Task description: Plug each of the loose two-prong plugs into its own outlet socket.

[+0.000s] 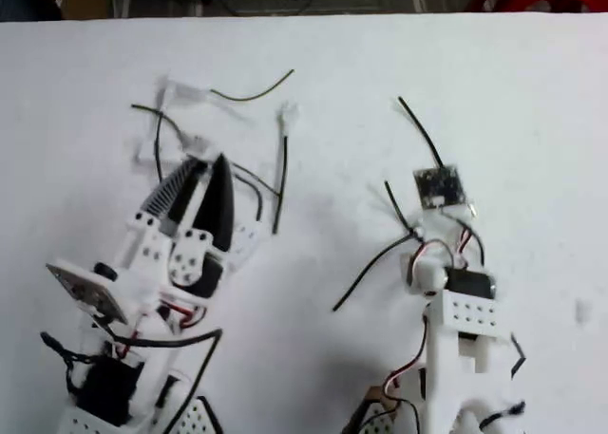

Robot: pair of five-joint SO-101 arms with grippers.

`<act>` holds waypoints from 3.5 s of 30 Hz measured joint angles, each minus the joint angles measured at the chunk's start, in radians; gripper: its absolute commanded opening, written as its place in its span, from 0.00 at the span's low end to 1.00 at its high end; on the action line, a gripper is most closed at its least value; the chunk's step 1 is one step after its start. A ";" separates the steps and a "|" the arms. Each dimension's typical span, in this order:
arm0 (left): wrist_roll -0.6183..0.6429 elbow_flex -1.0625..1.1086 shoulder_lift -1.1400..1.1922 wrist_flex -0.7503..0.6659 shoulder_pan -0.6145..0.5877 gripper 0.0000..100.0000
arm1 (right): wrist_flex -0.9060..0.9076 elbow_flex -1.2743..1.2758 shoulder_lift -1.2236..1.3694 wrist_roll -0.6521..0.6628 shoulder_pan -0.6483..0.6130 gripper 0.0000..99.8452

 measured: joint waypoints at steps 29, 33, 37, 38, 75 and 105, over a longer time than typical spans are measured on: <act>0.000 0.130 -0.005 -0.164 0.044 0.02 | 0.763 -1.553 0.259 0.002 -1.209 0.02; 0.000 0.130 -0.005 -0.164 0.034 0.02 | 0.717 -1.551 0.334 0.002 -1.162 0.02; 0.000 0.130 -0.005 -0.164 -0.017 0.02 | 0.603 -1.501 0.354 0.031 -1.079 0.02; 0.000 0.130 -0.005 -0.164 -0.018 0.02 | 0.569 -1.475 0.358 0.060 -1.054 0.02; 0.026 0.121 0.115 -0.149 -0.342 0.02 | 0.512 -1.057 0.055 0.138 -0.448 0.02; -0.133 -0.870 1.577 0.727 -0.230 0.17 | -0.032 0.120 0.057 0.084 -0.213 0.02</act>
